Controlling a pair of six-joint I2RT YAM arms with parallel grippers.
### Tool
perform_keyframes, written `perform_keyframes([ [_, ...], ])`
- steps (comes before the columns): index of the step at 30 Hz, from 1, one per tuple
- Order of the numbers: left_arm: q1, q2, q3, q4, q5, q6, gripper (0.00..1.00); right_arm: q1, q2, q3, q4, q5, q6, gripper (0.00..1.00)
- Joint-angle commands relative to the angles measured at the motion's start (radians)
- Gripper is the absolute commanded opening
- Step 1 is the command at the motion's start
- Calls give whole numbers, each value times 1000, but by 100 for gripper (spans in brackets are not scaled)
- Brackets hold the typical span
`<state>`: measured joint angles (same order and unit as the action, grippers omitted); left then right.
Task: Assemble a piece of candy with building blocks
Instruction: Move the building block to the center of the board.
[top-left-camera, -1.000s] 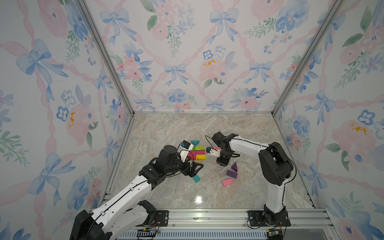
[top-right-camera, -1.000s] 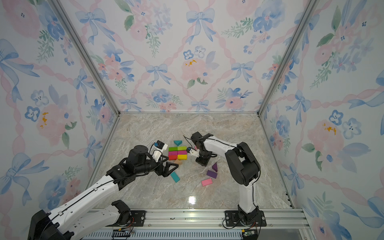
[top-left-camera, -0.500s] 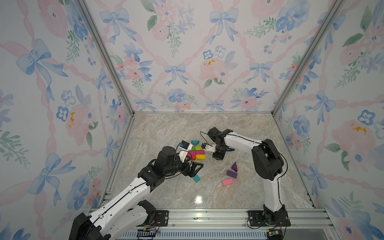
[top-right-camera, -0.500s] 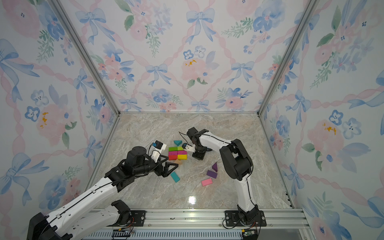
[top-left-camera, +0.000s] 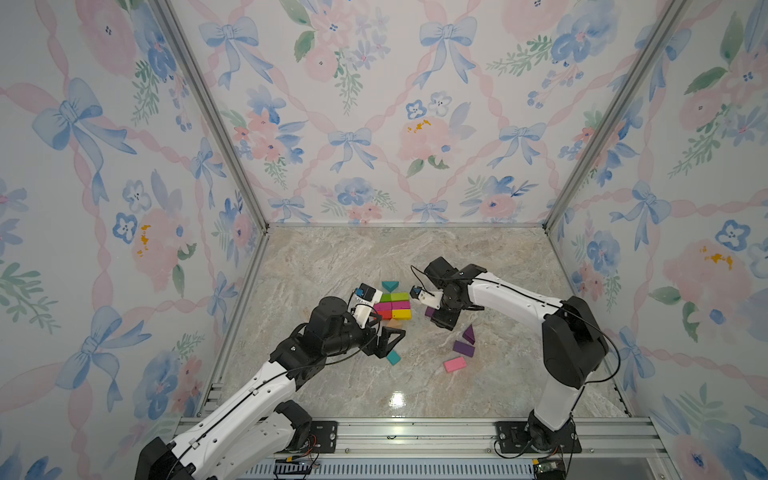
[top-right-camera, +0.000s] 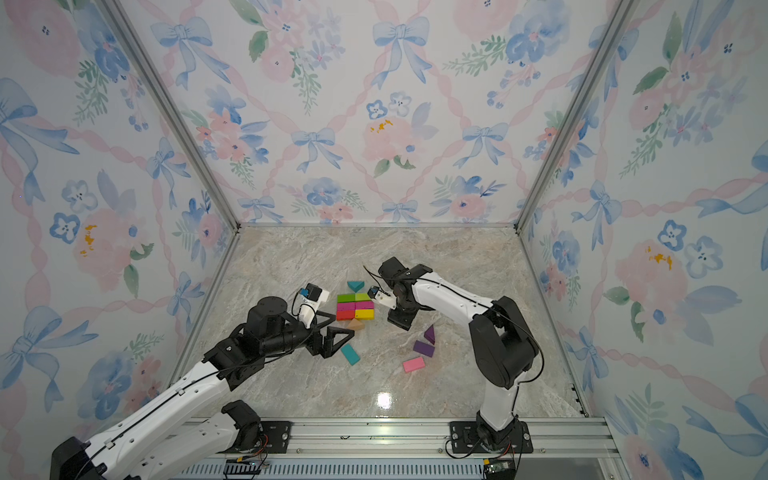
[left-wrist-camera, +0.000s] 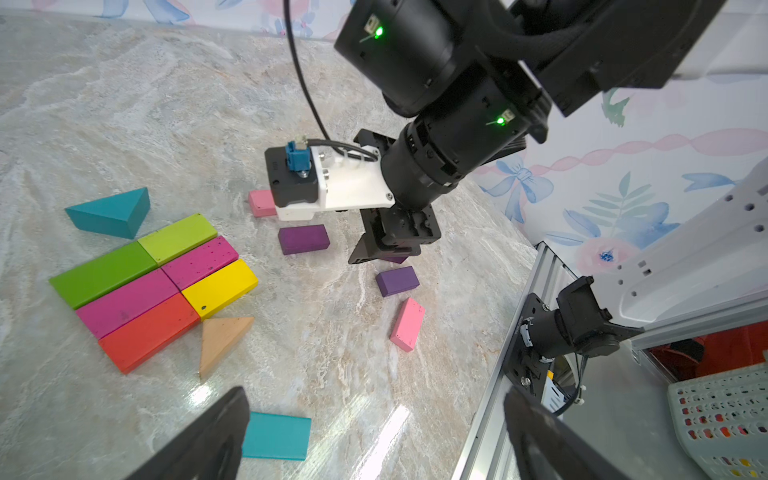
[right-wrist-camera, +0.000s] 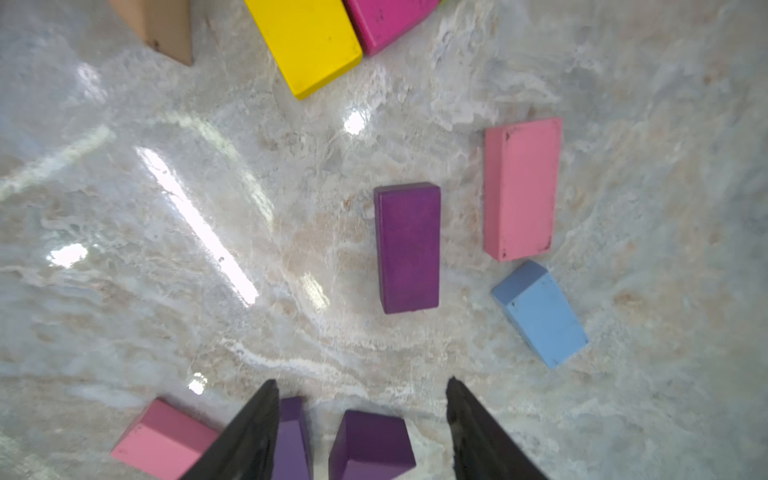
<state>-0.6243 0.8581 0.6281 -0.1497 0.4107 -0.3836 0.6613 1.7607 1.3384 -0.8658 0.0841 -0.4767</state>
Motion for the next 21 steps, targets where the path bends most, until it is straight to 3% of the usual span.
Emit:
perform_keyframes([
  [1, -19, 15, -10, 23, 33, -11, 98, 9, -44, -84, -82, 14, 62, 65],
  [10, -121, 85, 35, 97, 35, -10, 98, -7, -13, -137, -113, 26, 67, 64],
  [21, -123, 85, 33, 119, 66, -3, 98, 3, 61, -148, -122, -1, 75, 52],
])
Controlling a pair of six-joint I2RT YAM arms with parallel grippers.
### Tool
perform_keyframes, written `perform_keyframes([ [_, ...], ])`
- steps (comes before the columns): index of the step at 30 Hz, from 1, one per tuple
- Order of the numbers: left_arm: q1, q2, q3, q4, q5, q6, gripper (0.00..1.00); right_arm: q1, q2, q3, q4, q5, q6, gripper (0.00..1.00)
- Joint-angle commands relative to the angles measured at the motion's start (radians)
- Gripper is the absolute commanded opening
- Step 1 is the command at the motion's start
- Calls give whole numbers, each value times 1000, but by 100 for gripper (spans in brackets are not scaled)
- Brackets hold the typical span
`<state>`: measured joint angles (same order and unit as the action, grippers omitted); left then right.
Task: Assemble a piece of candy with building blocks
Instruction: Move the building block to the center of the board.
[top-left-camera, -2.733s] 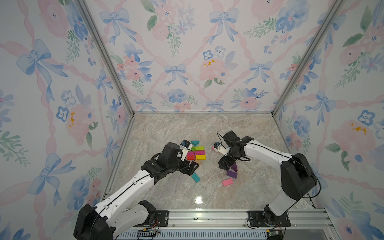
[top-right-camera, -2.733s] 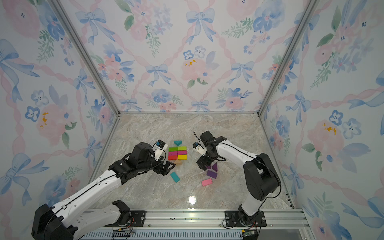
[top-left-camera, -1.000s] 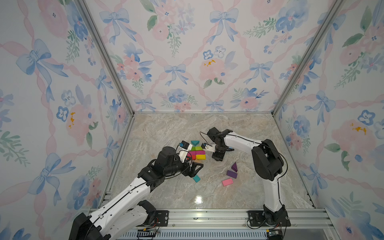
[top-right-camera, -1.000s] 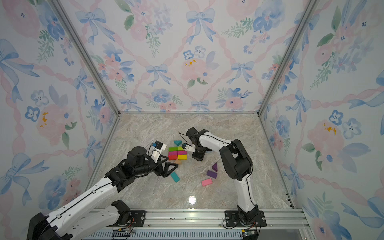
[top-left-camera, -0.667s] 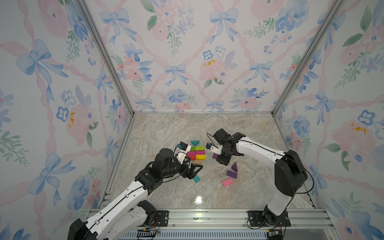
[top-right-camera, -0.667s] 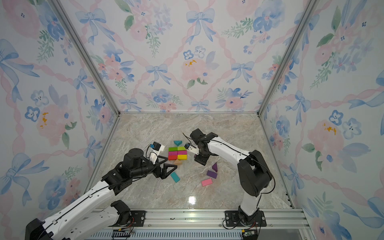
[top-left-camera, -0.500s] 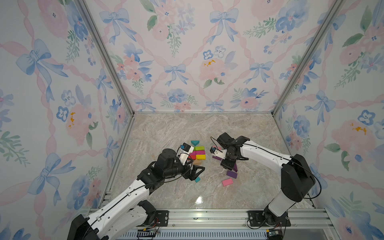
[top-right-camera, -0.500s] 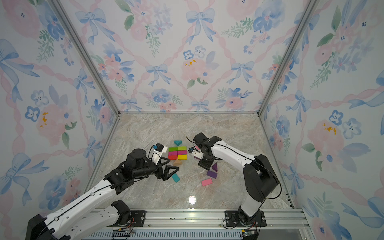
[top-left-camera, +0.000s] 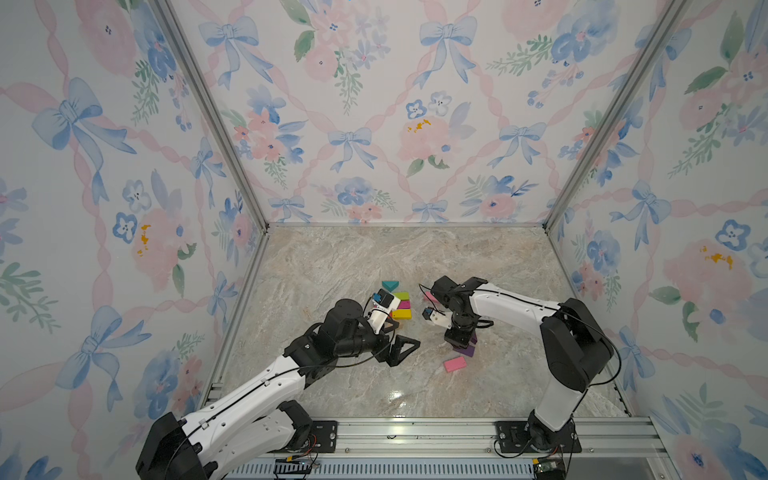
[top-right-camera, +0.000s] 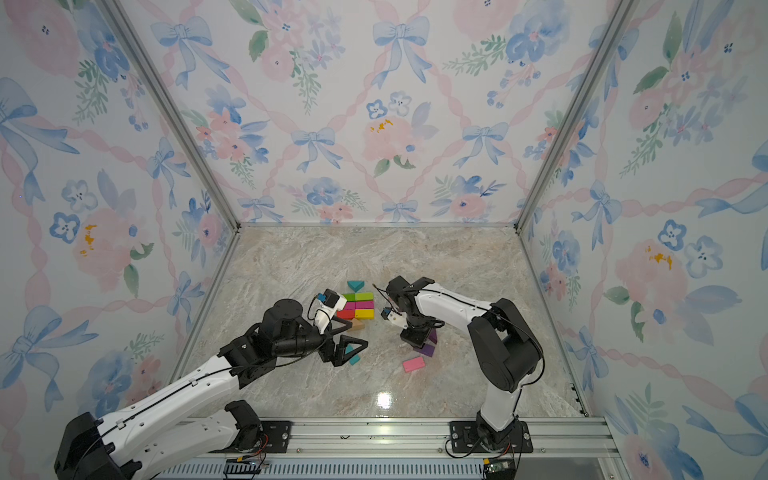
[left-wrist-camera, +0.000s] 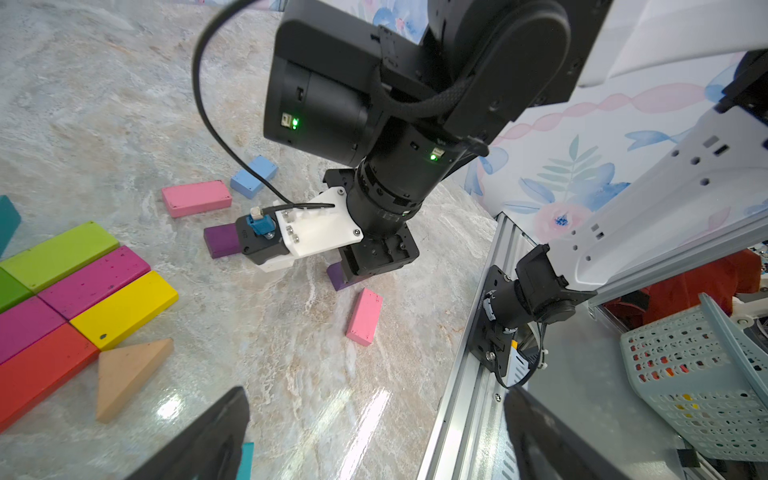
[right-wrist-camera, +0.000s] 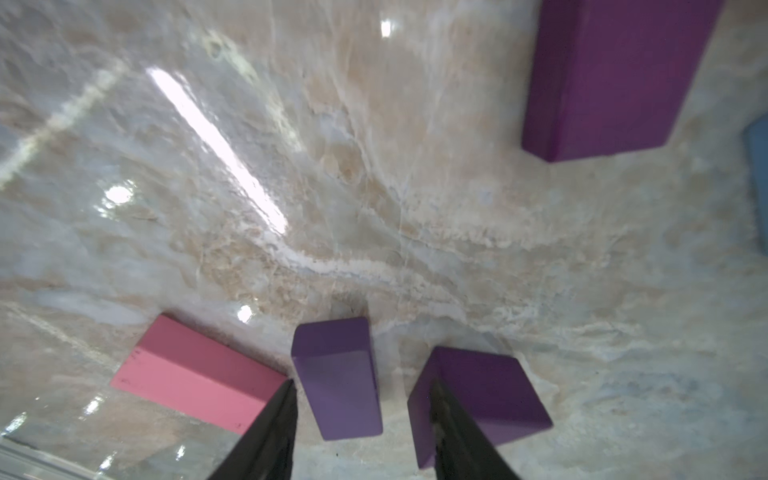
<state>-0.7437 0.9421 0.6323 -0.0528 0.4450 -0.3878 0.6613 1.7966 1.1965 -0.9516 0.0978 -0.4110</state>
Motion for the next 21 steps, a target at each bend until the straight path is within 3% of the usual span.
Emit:
perform_keyframes([
  [1, -5, 0, 31, 22, 33, 1, 98, 1, 34, -8, -39, -13, 11, 51],
  [12, 0, 6, 37, 21, 19, 3, 98, -3, 71, -19, -40, -9, 5, 47],
  [21, 11, 1, 33, 21, 6, -6, 98, -57, 91, -5, -44, -20, 28, 30],
])
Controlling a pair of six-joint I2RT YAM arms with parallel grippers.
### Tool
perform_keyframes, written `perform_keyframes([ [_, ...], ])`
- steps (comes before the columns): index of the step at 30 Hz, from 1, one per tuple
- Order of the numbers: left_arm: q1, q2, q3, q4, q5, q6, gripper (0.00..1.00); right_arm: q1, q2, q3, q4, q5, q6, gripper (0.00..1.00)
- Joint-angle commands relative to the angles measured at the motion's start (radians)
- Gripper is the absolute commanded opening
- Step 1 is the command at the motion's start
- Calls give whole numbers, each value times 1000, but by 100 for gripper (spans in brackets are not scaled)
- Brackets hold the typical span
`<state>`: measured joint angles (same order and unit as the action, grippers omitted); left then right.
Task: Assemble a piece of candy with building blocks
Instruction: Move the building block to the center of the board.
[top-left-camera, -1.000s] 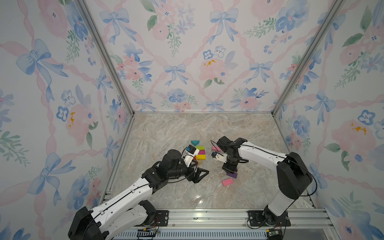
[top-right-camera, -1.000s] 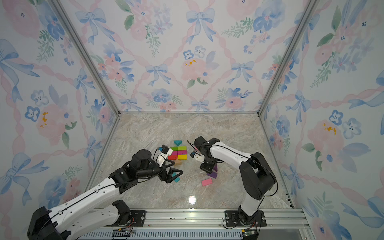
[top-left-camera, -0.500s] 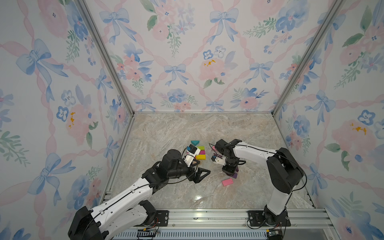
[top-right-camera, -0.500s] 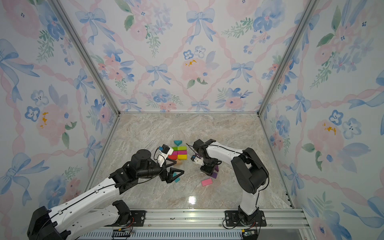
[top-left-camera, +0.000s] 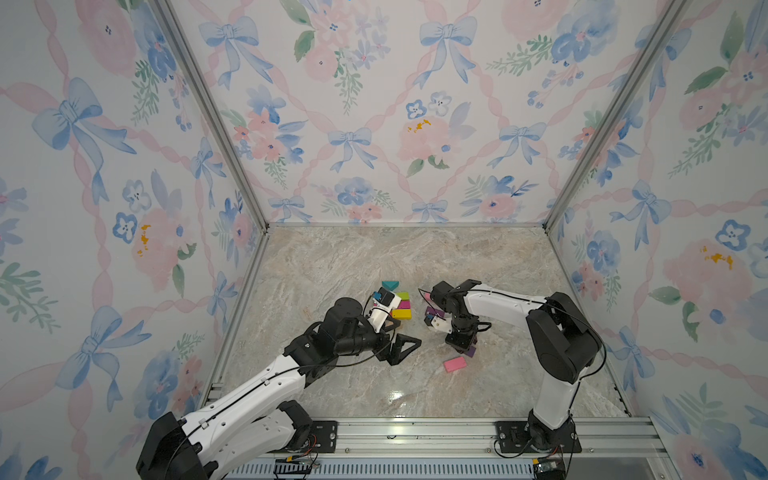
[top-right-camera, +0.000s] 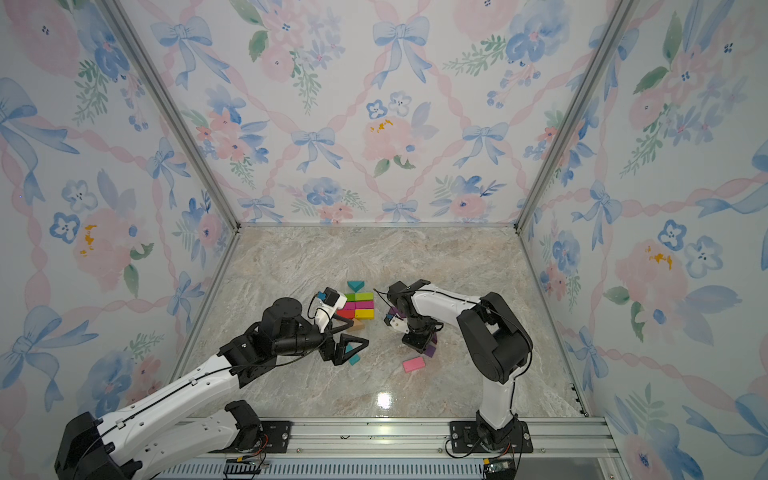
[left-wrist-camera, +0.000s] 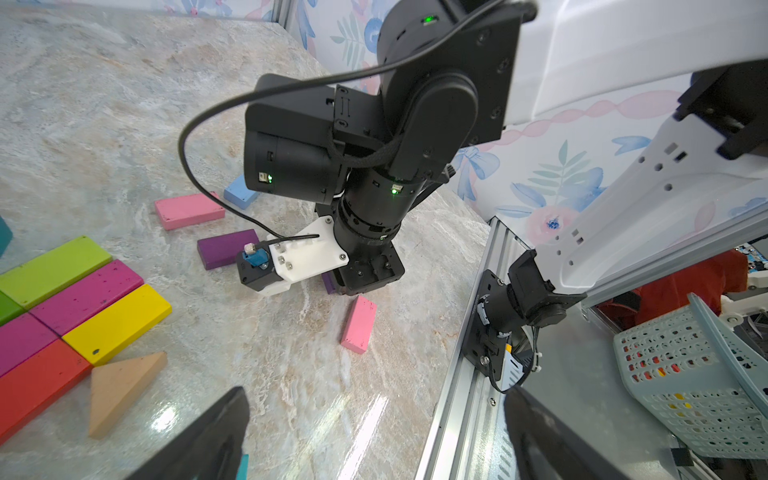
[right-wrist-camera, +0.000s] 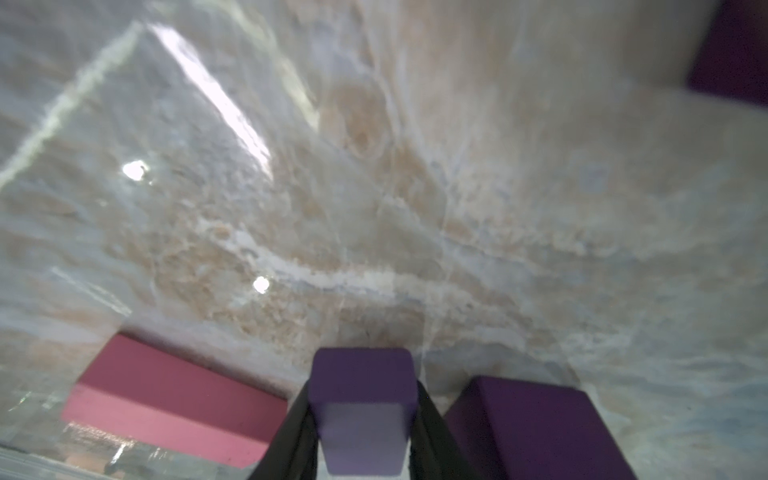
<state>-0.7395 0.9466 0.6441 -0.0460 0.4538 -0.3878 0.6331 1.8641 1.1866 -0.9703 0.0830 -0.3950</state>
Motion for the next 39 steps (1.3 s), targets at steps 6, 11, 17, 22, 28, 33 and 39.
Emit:
perform_keyframes([
  [6, 16, -5, 27, 15, -7, -8, 98, -89, 9, 14, 8, -46, 40, 26],
  [11, 17, 23, 32, 17, -11, -5, 98, -118, 3, 35, 73, -80, 86, 26],
  [17, 16, 30, 71, 18, -13, -8, 98, -113, 82, 140, 92, -51, 75, 26],
  [22, 18, 19, 62, 18, -26, -19, 98, -113, 139, 214, 83, -51, 51, 26],
  [28, 20, 30, 71, 19, -22, -17, 98, -109, 182, 225, 64, 26, -48, 26],
  [33, 21, 42, 79, 20, -23, -21, 98, -108, 174, 213, 97, 66, -113, 26],
  [39, 22, 34, 75, 23, -33, -29, 98, -103, 152, 204, 148, 82, -165, 27],
])
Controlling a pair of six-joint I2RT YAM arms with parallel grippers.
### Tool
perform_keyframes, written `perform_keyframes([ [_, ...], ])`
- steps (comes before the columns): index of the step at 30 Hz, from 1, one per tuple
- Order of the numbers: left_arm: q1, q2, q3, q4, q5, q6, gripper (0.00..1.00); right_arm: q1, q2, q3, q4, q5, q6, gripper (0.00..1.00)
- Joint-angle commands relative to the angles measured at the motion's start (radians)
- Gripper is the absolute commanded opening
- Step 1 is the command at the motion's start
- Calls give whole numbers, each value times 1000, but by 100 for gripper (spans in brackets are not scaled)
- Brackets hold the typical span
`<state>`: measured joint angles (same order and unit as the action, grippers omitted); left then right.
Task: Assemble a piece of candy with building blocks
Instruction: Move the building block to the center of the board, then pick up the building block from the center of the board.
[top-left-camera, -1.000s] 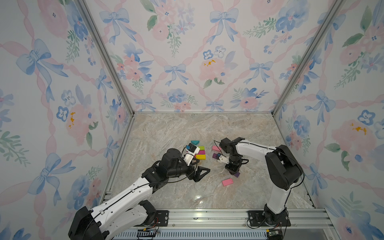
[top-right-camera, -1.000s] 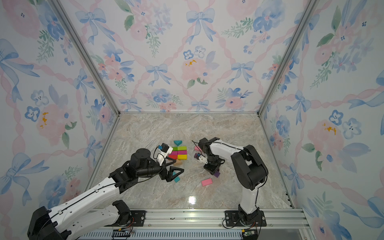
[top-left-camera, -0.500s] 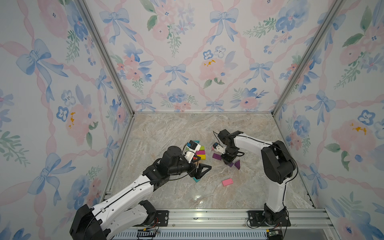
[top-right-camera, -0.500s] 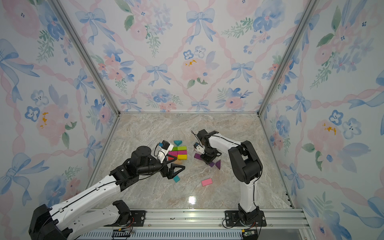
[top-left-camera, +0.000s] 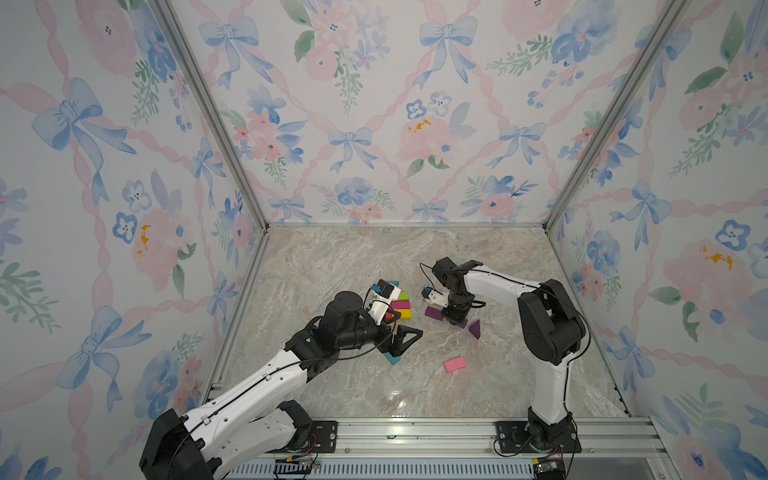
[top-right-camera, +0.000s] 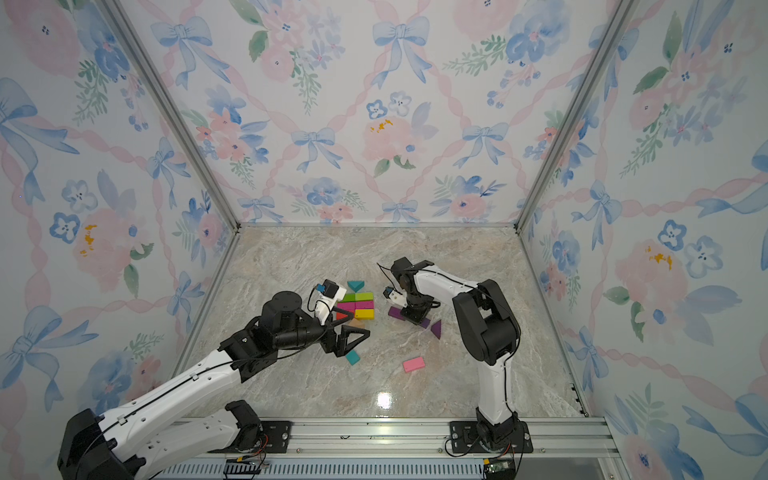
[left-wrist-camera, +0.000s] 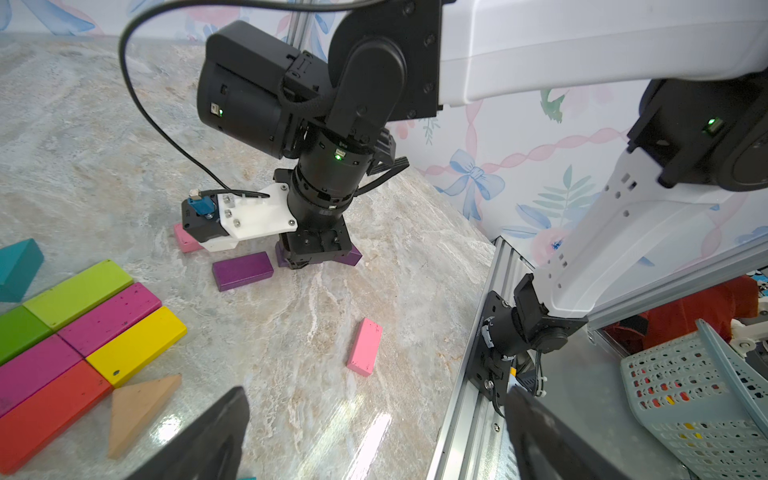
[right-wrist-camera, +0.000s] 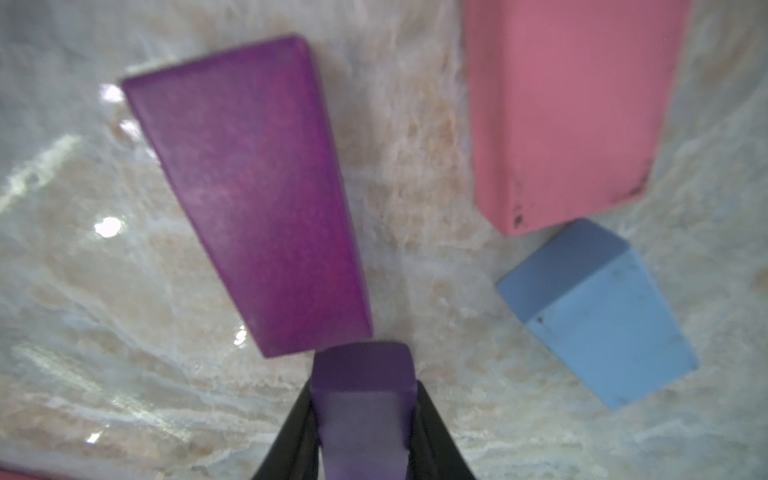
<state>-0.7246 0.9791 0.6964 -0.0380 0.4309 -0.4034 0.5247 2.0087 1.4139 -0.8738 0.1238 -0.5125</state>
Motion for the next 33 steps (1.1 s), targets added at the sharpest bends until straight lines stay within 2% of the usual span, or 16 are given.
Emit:
perform_keyframes([
  [1, 8, 1, 24, 15, -12, -15, 98, 5, 6, -23, 56, 42, -55, 28],
  [7, 7, -10, 30, 17, -28, -24, 98, 6, 5, -11, 45, 66, -56, 39],
  [11, 11, -18, 21, 17, -32, -25, 98, 26, -77, -39, 61, 62, -36, 58],
  [15, 26, -43, -4, 16, -15, -35, 98, 54, -173, -49, 27, 42, 13, 65],
  [19, 81, -82, -64, 15, 12, -47, 98, 118, -289, -102, -6, 21, 90, 73],
  [23, 159, -60, -105, 15, 19, -46, 98, 203, -346, -162, -56, -22, 187, 81],
  [28, 172, -32, -99, 14, 18, -35, 98, 270, -380, -215, -89, -69, 306, 90],
  [33, 204, -99, -108, 13, 0, -23, 98, 287, -382, -258, -38, -167, 491, 94],
])
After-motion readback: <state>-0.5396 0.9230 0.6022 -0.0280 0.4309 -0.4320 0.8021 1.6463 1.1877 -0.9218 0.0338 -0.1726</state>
